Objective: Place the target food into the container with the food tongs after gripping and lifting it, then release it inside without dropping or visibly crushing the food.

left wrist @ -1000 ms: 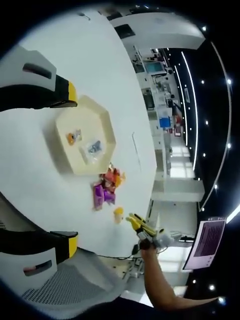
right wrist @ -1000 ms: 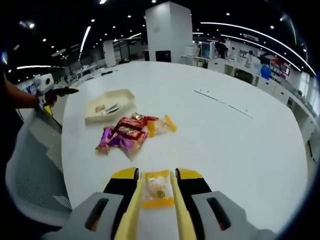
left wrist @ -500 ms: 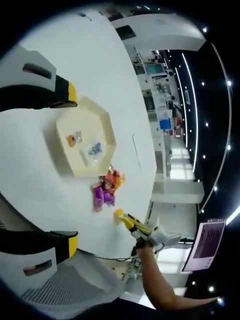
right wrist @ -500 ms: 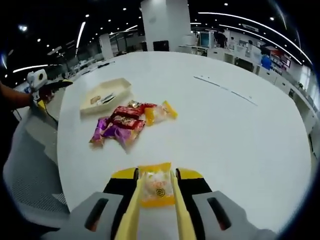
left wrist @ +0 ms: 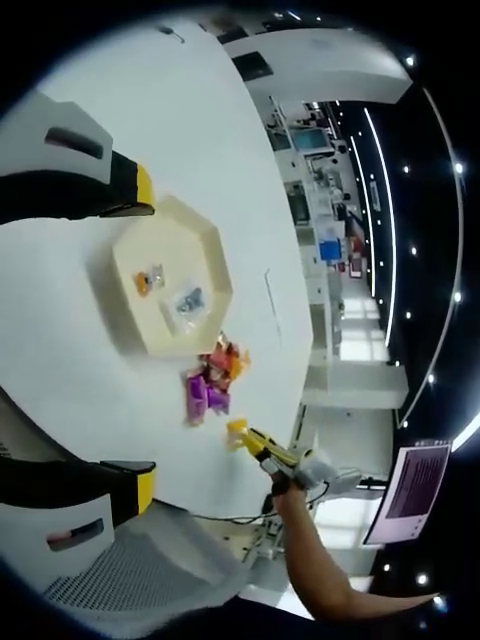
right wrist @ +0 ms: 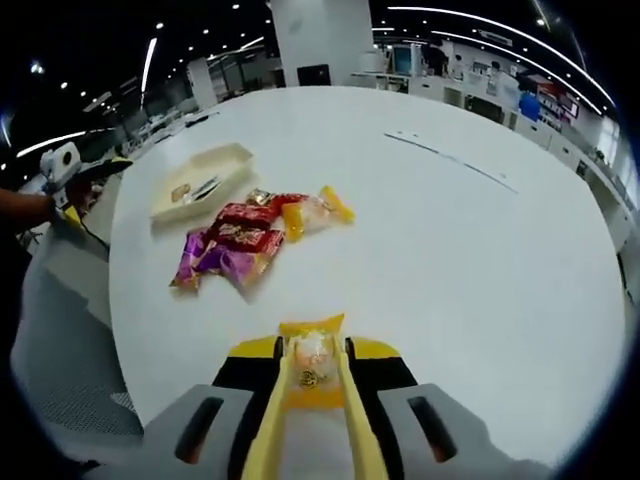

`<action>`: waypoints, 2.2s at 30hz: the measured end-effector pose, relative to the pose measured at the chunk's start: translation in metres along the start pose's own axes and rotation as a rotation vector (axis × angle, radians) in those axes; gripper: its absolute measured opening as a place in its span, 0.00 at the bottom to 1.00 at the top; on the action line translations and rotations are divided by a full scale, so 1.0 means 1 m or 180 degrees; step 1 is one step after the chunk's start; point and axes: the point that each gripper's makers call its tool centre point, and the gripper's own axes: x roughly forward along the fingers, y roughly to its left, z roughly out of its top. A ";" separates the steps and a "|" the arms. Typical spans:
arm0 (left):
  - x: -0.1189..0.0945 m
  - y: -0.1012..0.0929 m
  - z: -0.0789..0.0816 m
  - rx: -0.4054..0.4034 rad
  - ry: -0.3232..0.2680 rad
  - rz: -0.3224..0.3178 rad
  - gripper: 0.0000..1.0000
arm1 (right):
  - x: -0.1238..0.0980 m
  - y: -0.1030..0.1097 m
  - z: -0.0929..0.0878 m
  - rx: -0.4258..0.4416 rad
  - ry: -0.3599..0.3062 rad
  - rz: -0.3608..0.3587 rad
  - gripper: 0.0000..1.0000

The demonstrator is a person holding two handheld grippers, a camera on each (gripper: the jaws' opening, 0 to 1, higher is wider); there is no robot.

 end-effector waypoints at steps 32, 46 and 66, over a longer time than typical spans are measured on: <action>0.000 -0.001 0.005 0.0007 -0.0072 -0.0021 0.99 | -0.036 -0.007 0.041 -0.0022 -0.0195 -0.0156 0.22; -0.002 0.000 0.006 -0.0008 -0.0099 -0.0012 0.99 | -0.040 -0.001 0.058 -0.0058 -0.0257 -0.0151 0.22; -0.004 0.004 0.008 -0.0015 -0.0148 0.0044 0.99 | -0.016 0.035 0.105 -0.0242 -0.0375 -0.0008 0.22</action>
